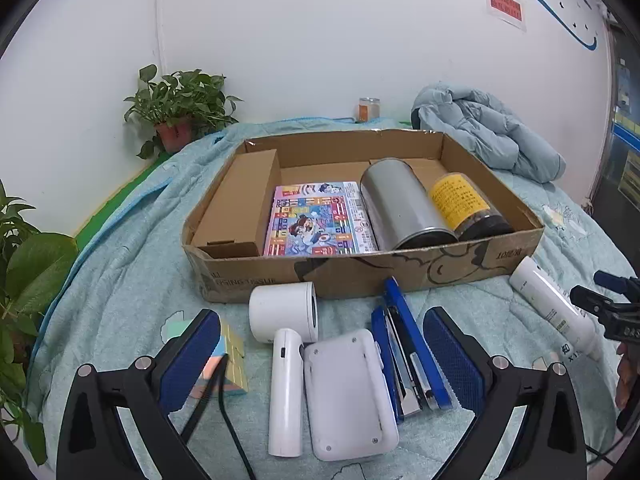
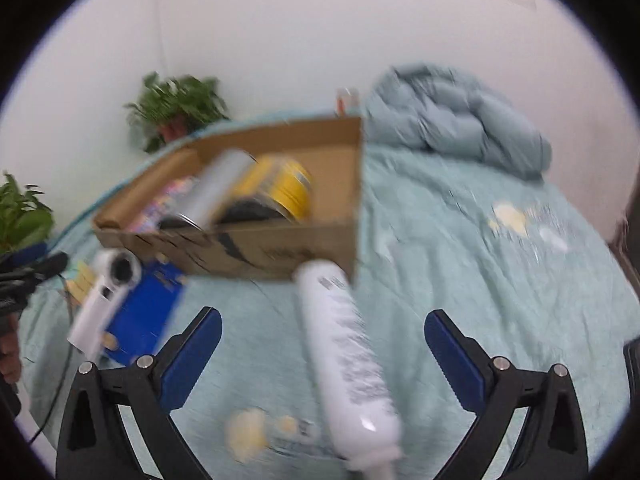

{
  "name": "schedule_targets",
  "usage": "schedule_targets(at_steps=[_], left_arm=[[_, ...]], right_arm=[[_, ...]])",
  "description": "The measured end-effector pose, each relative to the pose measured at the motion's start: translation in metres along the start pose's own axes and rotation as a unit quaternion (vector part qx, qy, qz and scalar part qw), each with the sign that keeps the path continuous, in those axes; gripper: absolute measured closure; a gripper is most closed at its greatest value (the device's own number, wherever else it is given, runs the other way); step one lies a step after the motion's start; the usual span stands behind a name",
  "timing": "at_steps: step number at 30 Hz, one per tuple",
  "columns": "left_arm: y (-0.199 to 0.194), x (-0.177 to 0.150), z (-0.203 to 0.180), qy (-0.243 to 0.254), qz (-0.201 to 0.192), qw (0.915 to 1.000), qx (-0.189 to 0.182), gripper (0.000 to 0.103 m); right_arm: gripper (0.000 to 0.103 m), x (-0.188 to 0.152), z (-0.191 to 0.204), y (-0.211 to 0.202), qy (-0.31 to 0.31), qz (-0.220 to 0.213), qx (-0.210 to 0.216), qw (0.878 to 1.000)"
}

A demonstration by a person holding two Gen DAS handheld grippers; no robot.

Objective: Organize rigid objects
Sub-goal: 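Grasp the white spray bottle with the right gripper while the left gripper grips its other side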

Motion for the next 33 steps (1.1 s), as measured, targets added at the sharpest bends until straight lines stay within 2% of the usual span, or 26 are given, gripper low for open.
schedule_targets(at_steps=[1,3,5,7,9,14,17,19,20,23,25,28,30,33], left_arm=[[0.000,0.000,0.000,0.001,0.002,1.0000,-0.001,0.001],[0.000,0.000,-0.001,0.003,0.003,1.0000,-0.007,0.001],[-0.001,-0.001,-0.004,0.005,0.004,0.9999,-0.011,0.001],[-0.004,-0.002,-0.007,0.007,0.004,0.9999,-0.015,0.001],[-0.005,-0.003,-0.009,0.009,0.007,0.9996,-0.024,0.001],[-0.014,-0.012,-0.019,0.012,0.027,0.9961,-0.083,0.001],[-0.020,-0.024,-0.037,0.022,0.054,0.9864,-0.154,0.001],[-0.025,-0.036,-0.055,0.031,0.080,0.9711,-0.223,0.001],[-0.028,-0.042,-0.065,0.036,0.095,0.9599,-0.261,0.001],[-0.031,-0.053,-0.085,0.040,0.124,0.9368,-0.325,0.001],[-0.030,-0.060,-0.096,0.043,0.143,0.9235,-0.353,0.001],[-0.023,-0.063,-0.103,0.035,0.155,0.9163,-0.368,0.001],[-0.015,-0.064,-0.103,0.021,0.170,0.9112,-0.375,0.002],[-0.005,-0.068,-0.103,0.008,0.185,0.9050,-0.383,0.006]], right_arm=[[0.004,-0.004,-0.010,0.008,0.014,0.018,0.003,1.000],[0.017,-0.011,-0.018,0.017,0.032,0.046,0.023,0.998],[0.050,-0.019,-0.018,0.027,0.039,0.070,0.044,0.996],[0.056,-0.025,-0.009,0.033,0.028,0.087,0.048,0.995],[0.057,-0.028,-0.003,0.030,0.014,0.079,0.029,0.996],[0.059,-0.047,0.011,0.008,0.013,0.095,0.033,0.995],[0.060,-0.062,0.023,-0.012,0.001,0.097,0.036,0.995],[0.061,-0.074,0.042,-0.017,-0.027,0.109,0.044,0.993],[0.058,-0.080,0.055,-0.018,-0.041,0.116,0.064,0.990],[0.058,-0.090,0.081,-0.027,-0.070,0.109,0.108,0.986],[0.058,-0.086,0.079,-0.031,-0.048,0.104,0.126,0.985],[0.057,-0.082,0.067,-0.023,0.001,0.124,0.152,0.981],[0.057,-0.085,0.072,-0.013,-0.003,0.145,0.149,0.978],[0.054,-0.093,0.091,-0.001,-0.004,0.174,0.181,0.968]])
Point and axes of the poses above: each gripper's, at about its wrist camera, not at the fingertips, and y roughly the way its jaws point, z to its left, x to its top, the point moved 8 cm from there along y, roughly the way its jaws point, and after that the axes turned 13 degrees about z, right-handed, at the moved point
